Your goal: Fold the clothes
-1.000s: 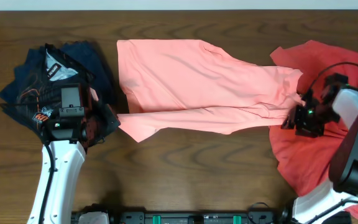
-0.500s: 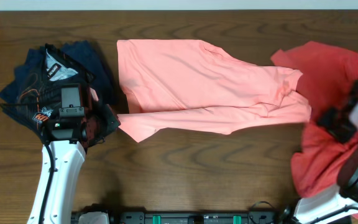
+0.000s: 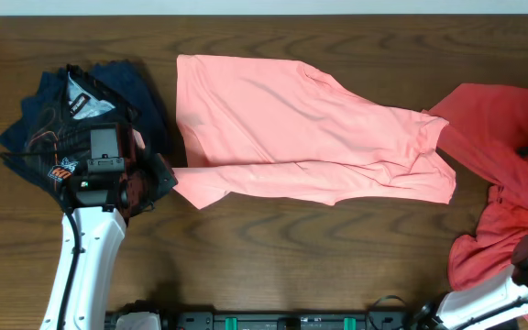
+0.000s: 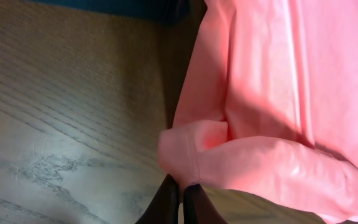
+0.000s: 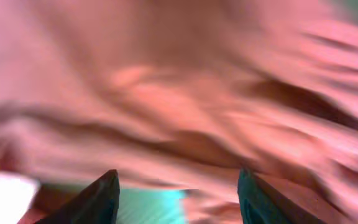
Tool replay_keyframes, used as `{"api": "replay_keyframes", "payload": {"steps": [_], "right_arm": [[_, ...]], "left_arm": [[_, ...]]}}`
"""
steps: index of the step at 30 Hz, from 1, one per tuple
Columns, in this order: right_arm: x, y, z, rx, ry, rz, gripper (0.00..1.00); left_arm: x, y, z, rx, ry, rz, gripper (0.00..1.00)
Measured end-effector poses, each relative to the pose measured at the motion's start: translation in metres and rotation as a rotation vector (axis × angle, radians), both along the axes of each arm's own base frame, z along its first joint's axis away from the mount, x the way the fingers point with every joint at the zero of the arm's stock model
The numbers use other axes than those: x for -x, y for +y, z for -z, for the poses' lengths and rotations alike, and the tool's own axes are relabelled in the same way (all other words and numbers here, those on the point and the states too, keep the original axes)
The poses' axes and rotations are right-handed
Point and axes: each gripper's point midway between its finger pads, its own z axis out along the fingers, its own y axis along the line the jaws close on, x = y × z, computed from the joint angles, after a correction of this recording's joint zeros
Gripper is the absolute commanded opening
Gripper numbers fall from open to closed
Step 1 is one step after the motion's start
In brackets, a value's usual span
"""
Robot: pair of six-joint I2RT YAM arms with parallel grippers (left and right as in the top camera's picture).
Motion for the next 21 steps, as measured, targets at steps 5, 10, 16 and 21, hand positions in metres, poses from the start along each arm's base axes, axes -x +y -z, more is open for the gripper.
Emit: {"api": "replay_keyframes", "payload": {"steps": [5,10,16,21], "right_arm": [[-0.040,0.053,0.008,0.020,-0.054,-0.295,0.72],[-0.060,0.078,0.040,0.047,-0.024,-0.423,0.73],[-0.070,0.071,0.077,0.135,0.044,-0.438,0.37],[-0.064,0.043,0.077,0.233,0.104,-0.263,0.01]], "left_arm": [[0.000,0.000,0.000,0.000,0.000,0.000,0.06],[0.000,0.000,0.000,0.000,0.000,0.000,0.06],[0.000,0.000,0.000,0.000,0.000,0.000,0.06],[0.000,0.000,0.000,0.000,0.001,0.000,0.06]]}}
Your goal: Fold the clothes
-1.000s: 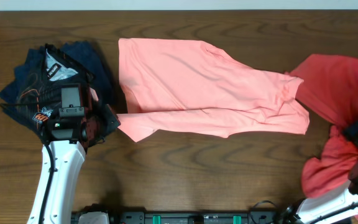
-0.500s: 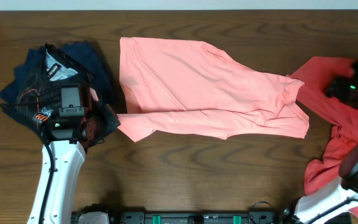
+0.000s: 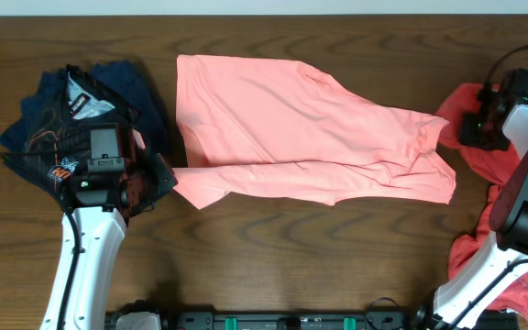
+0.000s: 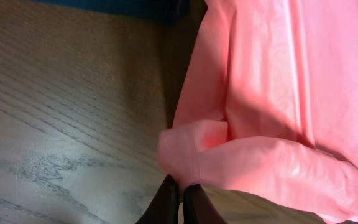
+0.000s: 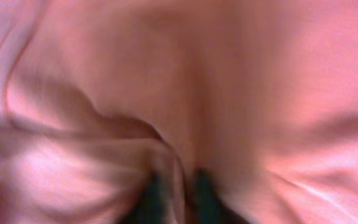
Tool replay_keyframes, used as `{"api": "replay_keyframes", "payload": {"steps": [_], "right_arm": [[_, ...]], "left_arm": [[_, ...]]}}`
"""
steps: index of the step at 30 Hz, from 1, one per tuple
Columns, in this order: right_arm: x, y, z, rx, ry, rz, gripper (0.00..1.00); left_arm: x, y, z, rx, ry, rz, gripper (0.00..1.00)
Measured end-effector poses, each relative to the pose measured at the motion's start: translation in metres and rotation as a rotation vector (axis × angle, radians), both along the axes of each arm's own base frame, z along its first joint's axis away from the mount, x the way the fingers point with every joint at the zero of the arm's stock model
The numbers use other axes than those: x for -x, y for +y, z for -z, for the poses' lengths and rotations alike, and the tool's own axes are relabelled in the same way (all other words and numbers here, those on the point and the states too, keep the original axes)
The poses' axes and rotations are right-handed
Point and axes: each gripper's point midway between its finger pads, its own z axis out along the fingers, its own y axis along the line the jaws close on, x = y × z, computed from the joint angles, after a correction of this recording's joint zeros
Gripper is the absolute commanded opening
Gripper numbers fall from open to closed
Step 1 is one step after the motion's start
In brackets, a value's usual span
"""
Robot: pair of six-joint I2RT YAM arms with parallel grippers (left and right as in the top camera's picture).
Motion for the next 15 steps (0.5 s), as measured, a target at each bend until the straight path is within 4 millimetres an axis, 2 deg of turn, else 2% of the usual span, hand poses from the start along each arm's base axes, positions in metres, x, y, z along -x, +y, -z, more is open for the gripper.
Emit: {"api": "replay_keyframes", "payload": {"steps": [4,8,11,13,15], "right_arm": [[0.023,-0.036,-0.005,0.047,0.051,0.193,0.03],[0.055,-0.090,-0.030,0.047,0.065,0.468,0.31],[0.070,-0.125,-0.056,0.018,0.022,0.615,0.44],[0.075,-0.133,-0.070,-0.030,0.005,0.655,0.48],[0.076,-0.125,-0.078,-0.090,0.012,0.648,0.49]], "left_arm": [[0.000,0.000,0.000,0.000,0.000,-0.001,0.06],[0.000,0.000,0.000,0.001,0.000,-0.001,0.06],[0.000,0.000,0.000,0.000,0.000,0.000,0.06],[0.000,0.000,0.000,0.000,0.000,0.000,0.06],[0.000,0.000,0.000,0.000,0.000,-0.001,0.06]]}}
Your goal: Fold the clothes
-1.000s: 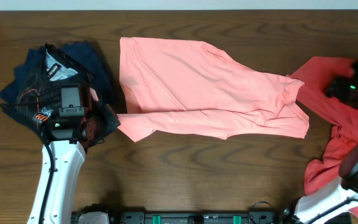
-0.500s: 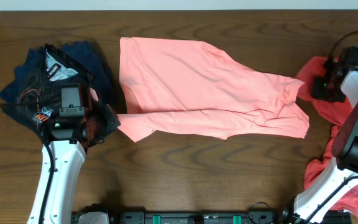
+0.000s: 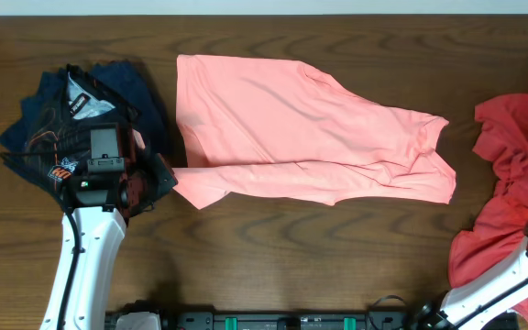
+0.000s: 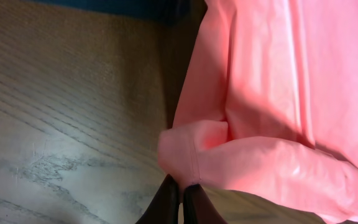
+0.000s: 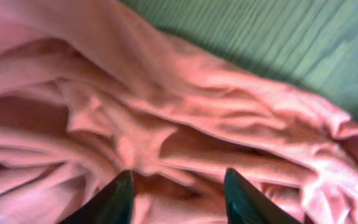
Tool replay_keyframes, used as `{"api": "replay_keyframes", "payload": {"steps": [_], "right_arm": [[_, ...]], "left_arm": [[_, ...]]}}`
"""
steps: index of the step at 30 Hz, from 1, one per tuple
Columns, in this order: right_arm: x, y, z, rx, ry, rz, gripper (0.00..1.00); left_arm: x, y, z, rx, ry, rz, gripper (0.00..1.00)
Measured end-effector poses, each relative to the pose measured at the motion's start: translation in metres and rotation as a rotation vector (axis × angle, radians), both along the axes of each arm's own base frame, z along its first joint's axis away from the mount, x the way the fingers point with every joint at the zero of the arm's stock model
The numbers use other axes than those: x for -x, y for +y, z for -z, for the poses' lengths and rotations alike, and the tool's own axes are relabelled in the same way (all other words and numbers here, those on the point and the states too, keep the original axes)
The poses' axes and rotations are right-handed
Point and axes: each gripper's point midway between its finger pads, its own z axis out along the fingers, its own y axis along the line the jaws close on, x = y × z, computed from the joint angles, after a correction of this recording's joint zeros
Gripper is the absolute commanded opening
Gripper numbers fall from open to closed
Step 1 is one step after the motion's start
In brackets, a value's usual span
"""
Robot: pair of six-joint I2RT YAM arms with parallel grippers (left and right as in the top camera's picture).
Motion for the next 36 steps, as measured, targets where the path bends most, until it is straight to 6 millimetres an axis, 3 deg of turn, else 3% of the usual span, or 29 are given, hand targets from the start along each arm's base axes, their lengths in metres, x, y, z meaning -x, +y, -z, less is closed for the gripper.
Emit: {"api": "replay_keyframes", "payload": {"steps": [2,5,13,17,23,29,32,36], "right_arm": [[0.000,0.018,-0.002,-0.065,0.004,-0.032,0.49],[0.001,0.062,-0.003,-0.205,0.030,-0.131,0.49],[-0.020,0.207,-0.009,-0.528,0.038,-0.533,0.47],[-0.016,0.265,-0.002,-0.579,0.081,-0.672,0.48],[0.001,0.328,0.010,-0.520,0.119,-0.791,0.51],[0.035,0.386,0.019,-0.472,0.142,-0.869,0.55],[0.051,0.419,0.026,-0.455,0.149,-0.930,0.66],[0.064,0.454,0.043,-0.442,0.147,-0.980,0.70]], "left_arm": [[0.000,0.000,0.000,0.000,0.000,0.000,0.07],[0.001,0.000,0.000,0.000,0.005,0.000,0.06],[0.001,0.002,0.001,-0.010,0.005,-0.003,0.06],[0.001,0.003,0.001,-0.019,0.005,-0.004,0.06],[0.001,0.004,0.001,-0.022,0.005,-0.006,0.06],[0.003,0.004,0.002,-0.024,0.012,-0.006,0.06],[0.012,0.004,0.006,-0.022,0.053,-0.006,0.06],[0.027,0.003,0.011,-0.020,0.118,-0.005,0.06]]}}
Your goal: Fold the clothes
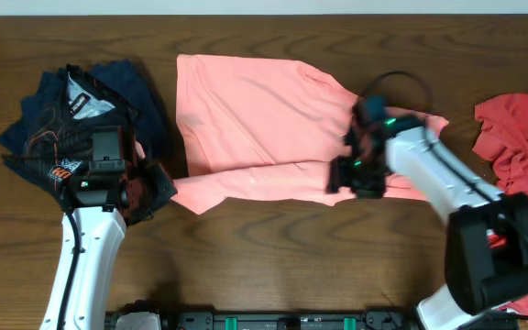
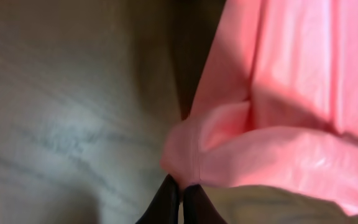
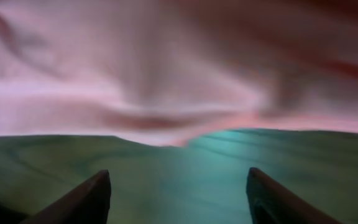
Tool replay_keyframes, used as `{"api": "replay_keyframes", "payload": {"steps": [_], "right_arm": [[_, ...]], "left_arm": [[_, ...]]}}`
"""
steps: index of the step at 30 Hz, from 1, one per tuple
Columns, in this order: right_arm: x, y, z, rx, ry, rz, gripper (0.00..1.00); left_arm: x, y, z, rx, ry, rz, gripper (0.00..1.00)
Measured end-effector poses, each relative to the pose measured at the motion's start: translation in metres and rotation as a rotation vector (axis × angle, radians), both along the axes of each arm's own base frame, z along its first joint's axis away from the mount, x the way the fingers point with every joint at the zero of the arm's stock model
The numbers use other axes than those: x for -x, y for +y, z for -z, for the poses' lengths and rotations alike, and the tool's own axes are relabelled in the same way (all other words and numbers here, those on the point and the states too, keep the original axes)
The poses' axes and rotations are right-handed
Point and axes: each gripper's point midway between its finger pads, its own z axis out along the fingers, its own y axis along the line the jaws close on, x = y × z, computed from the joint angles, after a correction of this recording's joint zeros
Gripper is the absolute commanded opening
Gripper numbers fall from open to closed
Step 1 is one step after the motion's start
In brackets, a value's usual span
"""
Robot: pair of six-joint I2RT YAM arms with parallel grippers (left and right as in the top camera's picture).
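Note:
A salmon-pink shirt lies spread across the middle of the table. My left gripper is at its lower-left corner. In the left wrist view the gripper is shut on that folded corner of the shirt. My right gripper hangs over the shirt's lower edge, right of centre. The right wrist view shows the right gripper open, its fingers wide apart above bare wood, with the blurred pink cloth just ahead of them.
A pile of dark navy clothes lies at the left, beside my left arm. A red garment lies bunched at the right edge, apart from the pink shirt. The wooden table shows bare along the front.
My right arm was off at the far right by the red garment; now its open gripper is over the pink shirt's lower edge. My left gripper, still shut on the corner, has shifted slightly.
The red garment first lay against the pink shirt's right end, with my right gripper open over it. Then its fingers were close together in the red cloth. Later the red garment lay further right, apart from the shirt. My left gripper held the shirt's corner throughout.

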Motion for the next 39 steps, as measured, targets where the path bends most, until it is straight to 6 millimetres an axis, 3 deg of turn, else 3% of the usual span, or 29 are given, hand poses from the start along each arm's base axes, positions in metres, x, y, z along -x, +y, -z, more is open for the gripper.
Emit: {"api": "replay_keyframes", "payload": {"steps": [4,9,12,14,16,17,21,25,29,34,39], "right_arm": [[0.013,0.021,0.020,0.020,-0.011,0.024,0.70],[0.013,0.017,0.035,0.077,-0.034,0.124,0.68],[0.000,0.016,0.036,0.081,-0.093,0.167,0.61],[-0.010,0.017,0.035,0.078,-0.135,0.189,0.43],[-0.014,0.016,0.036,0.082,-0.157,0.201,0.06],[-0.014,0.016,0.036,0.087,-0.157,0.205,0.01],[-0.006,0.009,0.039,0.120,-0.129,0.215,0.01],[0.019,-0.009,0.039,0.199,-0.036,0.216,0.01],[0.030,-0.030,0.020,0.228,-0.019,0.230,0.01],[0.008,-0.033,-0.024,0.144,-0.208,0.195,0.01],[-0.027,-0.021,-0.051,0.067,-0.414,0.133,0.01]], "left_arm": [[0.011,-0.001,0.003,0.001,0.045,0.004,0.06],[0.014,-0.001,0.004,0.000,0.057,0.011,0.06],[0.015,-0.001,0.004,-0.001,0.061,0.016,0.06],[0.016,-0.001,0.005,-0.002,0.067,0.020,0.06],[0.017,-0.001,0.005,-0.003,0.069,0.022,0.06],[0.017,-0.001,0.005,-0.003,0.071,0.023,0.06],[0.024,-0.001,0.006,-0.005,0.095,0.037,0.06],[0.036,-0.002,0.008,-0.007,0.142,0.061,0.06],[0.055,-0.003,0.008,-0.006,0.207,0.090,0.06],[0.055,-0.003,-0.003,-0.017,0.139,0.108,0.06],[0.025,-0.001,-0.021,-0.038,-0.042,0.109,0.06]]}}
